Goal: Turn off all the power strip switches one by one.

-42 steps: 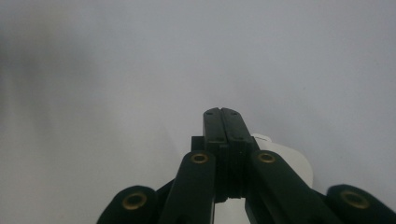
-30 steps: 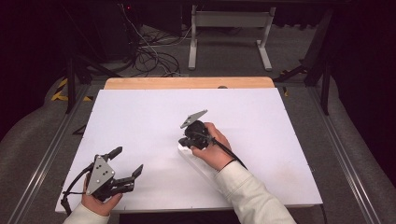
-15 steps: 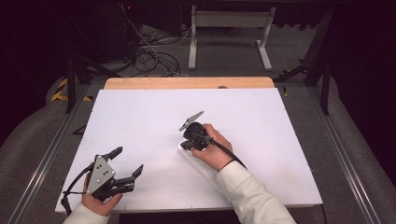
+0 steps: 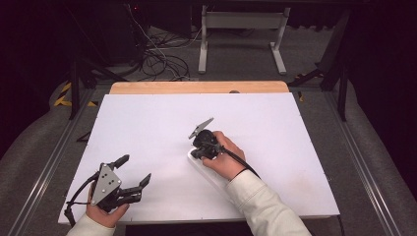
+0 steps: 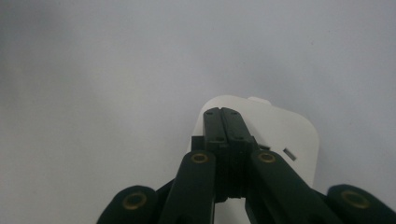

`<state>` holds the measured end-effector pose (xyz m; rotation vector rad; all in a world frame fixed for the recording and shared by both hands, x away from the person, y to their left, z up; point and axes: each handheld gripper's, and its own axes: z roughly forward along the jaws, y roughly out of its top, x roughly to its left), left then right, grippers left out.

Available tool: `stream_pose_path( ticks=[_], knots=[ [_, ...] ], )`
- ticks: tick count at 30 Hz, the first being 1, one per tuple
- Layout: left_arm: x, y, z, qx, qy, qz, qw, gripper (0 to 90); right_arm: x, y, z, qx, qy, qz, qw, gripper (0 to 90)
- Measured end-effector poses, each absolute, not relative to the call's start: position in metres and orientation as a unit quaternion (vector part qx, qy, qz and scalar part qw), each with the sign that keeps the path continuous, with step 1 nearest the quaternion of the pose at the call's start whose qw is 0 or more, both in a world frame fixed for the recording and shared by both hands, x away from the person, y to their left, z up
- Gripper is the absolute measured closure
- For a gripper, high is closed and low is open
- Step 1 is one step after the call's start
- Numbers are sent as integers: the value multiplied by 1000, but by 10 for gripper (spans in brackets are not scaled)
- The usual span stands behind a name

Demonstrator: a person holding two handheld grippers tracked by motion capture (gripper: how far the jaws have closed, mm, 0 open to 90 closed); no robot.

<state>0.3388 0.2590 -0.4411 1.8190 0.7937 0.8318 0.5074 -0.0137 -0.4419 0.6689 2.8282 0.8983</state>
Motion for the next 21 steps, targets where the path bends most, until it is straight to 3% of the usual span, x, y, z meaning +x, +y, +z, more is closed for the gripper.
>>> stream_pose_path(
  ticks=[21],
  knots=[
    [338,258,-441,744,325,340,475,153,505,-12,-442,215,931,288,59,900]
  ],
)
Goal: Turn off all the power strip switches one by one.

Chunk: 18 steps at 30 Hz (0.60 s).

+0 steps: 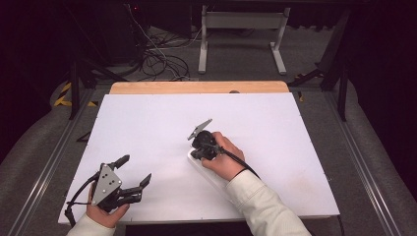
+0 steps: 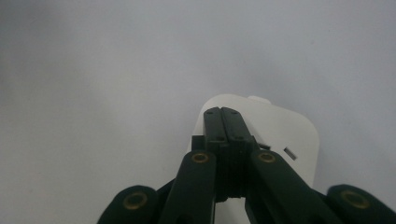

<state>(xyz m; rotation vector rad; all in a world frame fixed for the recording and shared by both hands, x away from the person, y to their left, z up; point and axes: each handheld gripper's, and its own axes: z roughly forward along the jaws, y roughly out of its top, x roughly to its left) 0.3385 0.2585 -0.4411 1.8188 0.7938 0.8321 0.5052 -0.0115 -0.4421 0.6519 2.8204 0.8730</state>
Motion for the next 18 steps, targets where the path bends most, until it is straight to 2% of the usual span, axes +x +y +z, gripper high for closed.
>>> stream_pose_path(
  ticks=[4,6,7,15,16,18],
  knots=[
    [338,258,-441,744,325,340,474,153,506,-11,-442,220,931,287,41,900],
    [339,258,-441,744,325,340,475,153,503,-8,-442,215,932,284,64,900],
    [338,259,-441,744,325,340,475,154,502,-7,-442,211,933,275,98,900],
    [339,259,-441,744,326,339,475,153,503,-9,-441,220,933,271,88,900],
    [338,259,-441,743,326,339,476,153,503,-9,-442,224,933,272,72,900],
    [338,259,-441,743,326,339,476,153,503,-10,-442,226,932,273,69,900]
  ],
)
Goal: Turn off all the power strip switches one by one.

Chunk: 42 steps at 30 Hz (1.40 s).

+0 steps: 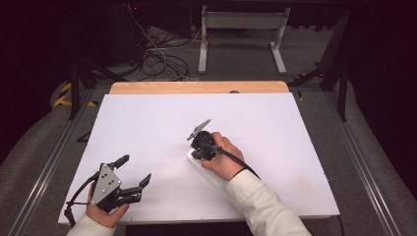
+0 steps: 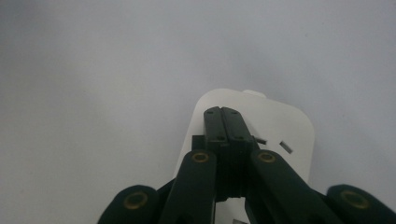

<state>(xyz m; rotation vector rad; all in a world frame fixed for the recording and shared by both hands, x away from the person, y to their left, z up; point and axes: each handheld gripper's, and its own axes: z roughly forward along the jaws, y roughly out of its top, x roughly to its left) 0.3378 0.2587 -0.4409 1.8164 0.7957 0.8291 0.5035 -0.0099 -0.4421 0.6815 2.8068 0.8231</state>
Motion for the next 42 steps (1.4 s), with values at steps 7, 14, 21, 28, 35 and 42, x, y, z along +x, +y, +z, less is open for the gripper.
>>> stream_pose_path(
  ticks=[7,14,21,28,35,42],
  knots=[
    [338,261,-440,742,326,341,475,153,498,-19,-430,207,918,323,100,900],
    [339,261,-440,741,330,338,478,150,480,-68,-387,187,856,471,104,560],
    [339,262,-438,736,335,340,480,141,460,-119,-376,193,815,525,151,322],
    [340,266,-436,738,335,337,479,135,443,-163,-385,217,776,563,187,272],
    [338,267,-436,739,337,335,477,127,433,-208,-418,247,781,540,193,262],
    [340,271,-440,743,337,332,473,121,427,-237,-443,287,772,532,194,257]
  ],
)
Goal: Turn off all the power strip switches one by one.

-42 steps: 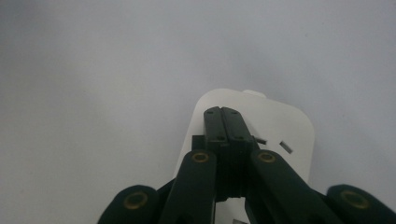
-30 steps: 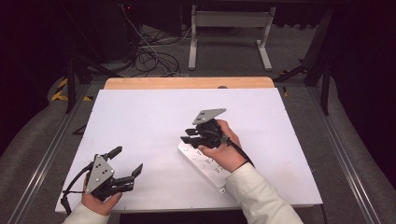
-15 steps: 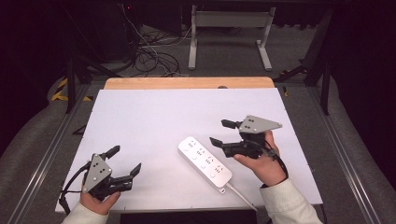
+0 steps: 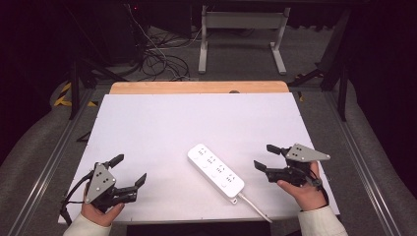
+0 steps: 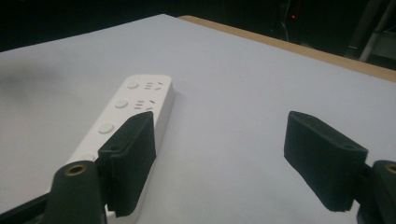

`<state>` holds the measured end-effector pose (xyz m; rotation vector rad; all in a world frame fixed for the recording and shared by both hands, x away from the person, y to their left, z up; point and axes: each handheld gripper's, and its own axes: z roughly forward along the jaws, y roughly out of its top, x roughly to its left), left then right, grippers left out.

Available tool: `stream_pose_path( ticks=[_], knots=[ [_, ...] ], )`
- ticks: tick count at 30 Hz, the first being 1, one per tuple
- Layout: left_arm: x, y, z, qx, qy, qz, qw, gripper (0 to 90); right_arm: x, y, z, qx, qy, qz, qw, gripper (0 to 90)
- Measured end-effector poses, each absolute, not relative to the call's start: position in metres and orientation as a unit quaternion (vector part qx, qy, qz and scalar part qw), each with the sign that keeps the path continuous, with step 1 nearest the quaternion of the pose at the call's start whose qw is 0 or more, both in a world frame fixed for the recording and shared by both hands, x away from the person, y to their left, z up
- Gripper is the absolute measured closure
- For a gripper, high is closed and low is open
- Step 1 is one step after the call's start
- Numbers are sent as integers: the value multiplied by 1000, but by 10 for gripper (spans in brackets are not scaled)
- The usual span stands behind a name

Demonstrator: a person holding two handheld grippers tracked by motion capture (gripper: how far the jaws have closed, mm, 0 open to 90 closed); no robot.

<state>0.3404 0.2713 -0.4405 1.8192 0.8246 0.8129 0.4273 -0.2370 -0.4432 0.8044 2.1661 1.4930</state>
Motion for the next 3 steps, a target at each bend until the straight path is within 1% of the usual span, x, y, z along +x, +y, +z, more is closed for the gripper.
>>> stream_pose_path(
  ticks=[3],
  knots=[
    [344,273,-443,743,348,317,476,126,428,-241,-448,294,778,517,200,257]
  ],
)
